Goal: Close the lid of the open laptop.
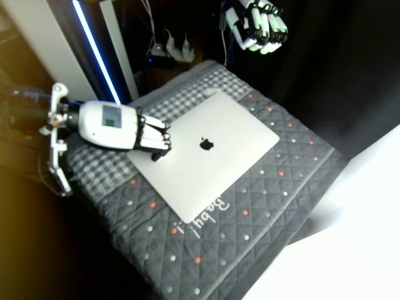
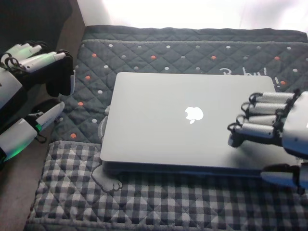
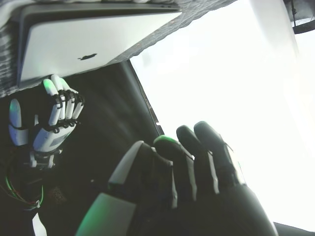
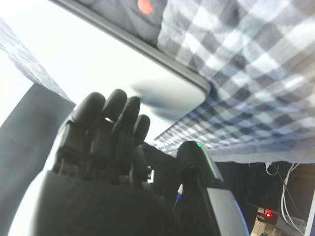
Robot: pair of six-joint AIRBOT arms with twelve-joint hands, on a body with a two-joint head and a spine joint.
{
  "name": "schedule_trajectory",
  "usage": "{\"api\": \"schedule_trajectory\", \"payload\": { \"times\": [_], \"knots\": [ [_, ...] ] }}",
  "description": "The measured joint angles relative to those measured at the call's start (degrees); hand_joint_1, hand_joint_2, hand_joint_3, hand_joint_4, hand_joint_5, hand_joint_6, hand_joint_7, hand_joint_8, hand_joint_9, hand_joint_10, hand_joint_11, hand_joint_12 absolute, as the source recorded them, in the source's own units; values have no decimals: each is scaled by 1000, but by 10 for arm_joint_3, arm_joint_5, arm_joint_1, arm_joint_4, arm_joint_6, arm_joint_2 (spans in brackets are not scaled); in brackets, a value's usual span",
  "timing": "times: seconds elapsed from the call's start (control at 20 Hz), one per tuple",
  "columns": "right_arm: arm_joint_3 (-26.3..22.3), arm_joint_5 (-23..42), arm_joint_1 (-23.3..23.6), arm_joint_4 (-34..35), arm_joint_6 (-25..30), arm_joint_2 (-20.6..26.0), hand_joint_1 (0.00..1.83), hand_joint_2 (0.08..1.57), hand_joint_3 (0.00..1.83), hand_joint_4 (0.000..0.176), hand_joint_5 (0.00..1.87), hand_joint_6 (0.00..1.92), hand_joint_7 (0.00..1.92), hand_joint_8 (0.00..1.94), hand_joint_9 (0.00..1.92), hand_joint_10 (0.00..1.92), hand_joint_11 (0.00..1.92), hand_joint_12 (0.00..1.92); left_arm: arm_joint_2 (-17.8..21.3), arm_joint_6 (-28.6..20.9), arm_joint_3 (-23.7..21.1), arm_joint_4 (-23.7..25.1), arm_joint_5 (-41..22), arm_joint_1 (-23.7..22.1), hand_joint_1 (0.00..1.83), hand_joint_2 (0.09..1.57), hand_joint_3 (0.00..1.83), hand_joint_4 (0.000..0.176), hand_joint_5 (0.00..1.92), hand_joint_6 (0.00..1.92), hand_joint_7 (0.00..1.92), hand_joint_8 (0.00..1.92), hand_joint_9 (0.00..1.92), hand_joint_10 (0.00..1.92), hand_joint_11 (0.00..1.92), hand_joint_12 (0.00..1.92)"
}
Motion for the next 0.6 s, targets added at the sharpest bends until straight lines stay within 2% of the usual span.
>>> {"api": "schedule_trajectory", "payload": {
  "times": [0.05,0.1,0.15,0.2,0.25,0.3,0.35,0.4,0.45,0.5,0.55,0.6],
  "knots": [
    [0,24,0,7,0,3,411,1368,0,0,12,673,154,478,64,760,0,1416,0,0,0,-4,0,0,765,1532,7,1,119,1504,167,1460,63,1502,0,1778],
    [0,42,0,22,-7,6,527,1346,0,0,2,617,164,298,12,694,0,1310,0,0,3,-3,0,0,740,1533,7,0,85,1359,154,1262,91,1390,0,1730],
    [-2,50,0,29,-16,10,646,1370,4,5,0,390,73,160,2,423,0,1008,0,0,4,-4,-1,0,716,1520,1,0,36,1137,160,991,109,1217,0,1634],
    [-9,55,0,48,-41,17,597,1370,3,4,0,176,64,86,0,293,0,827,0,0,4,-5,-3,0,667,1517,0,0,28,854,183,676,136,1033,0,1483],
    [-19,67,0,75,-76,29,541,1376,5,3,0,34,16,33,17,79,0,482,0,1,4,-9,-9,0,642,1527,5,0,50,623,224,459,137,914,0,1370],
    [-21,75,0,87,-87,34,504,1429,21,18,0,6,2,6,3,15,0,165,0,1,4,-11,-11,-1,551,1520,1,0,64,381,234,228,128,669,0,1177],
    [-23,89,0,106,-100,41,384,1478,36,17,0,0,0,0,0,2,0,32,0,1,5,-14,-17,-4,428,1503,0,22,51,185,189,77,95,394,0,873],
    [-23,97,0,121,-107,43,293,1490,36,2,0,0,0,0,0,0,0,6,0,1,7,-16,-23,-4,333,1480,0,34,38,75,138,19,76,210,0,581],
    [-23,106,0,139,-115,44,209,1442,12,12,0,0,0,0,0,0,0,0,0,1,7,-23,-30,-4,194,1422,0,58,7,14,34,3,22,62,0,134],
    [-24,121,-9,151,-116,46,121,1452,15,7,0,0,0,0,0,0,0,0,4,2,7,-26,-33,-4,117,1396,0,81,1,2,6,0,4,12,0,26],
    [-25,130,-17,154,-116,50,23,1482,27,0,0,0,0,0,0,0,0,0,6,2,7,-27,-37,-4,121,1377,0,98,0,0,0,0,0,2,0,4],
    [-27,145,-35,167,-117,55,56,1468,15,0,0,0,0,0,0,0,0,0,7,1,9,-29,-46,-4,139,1329,0,83,0,0,0,0,0,0,0,0]
  ]
}}
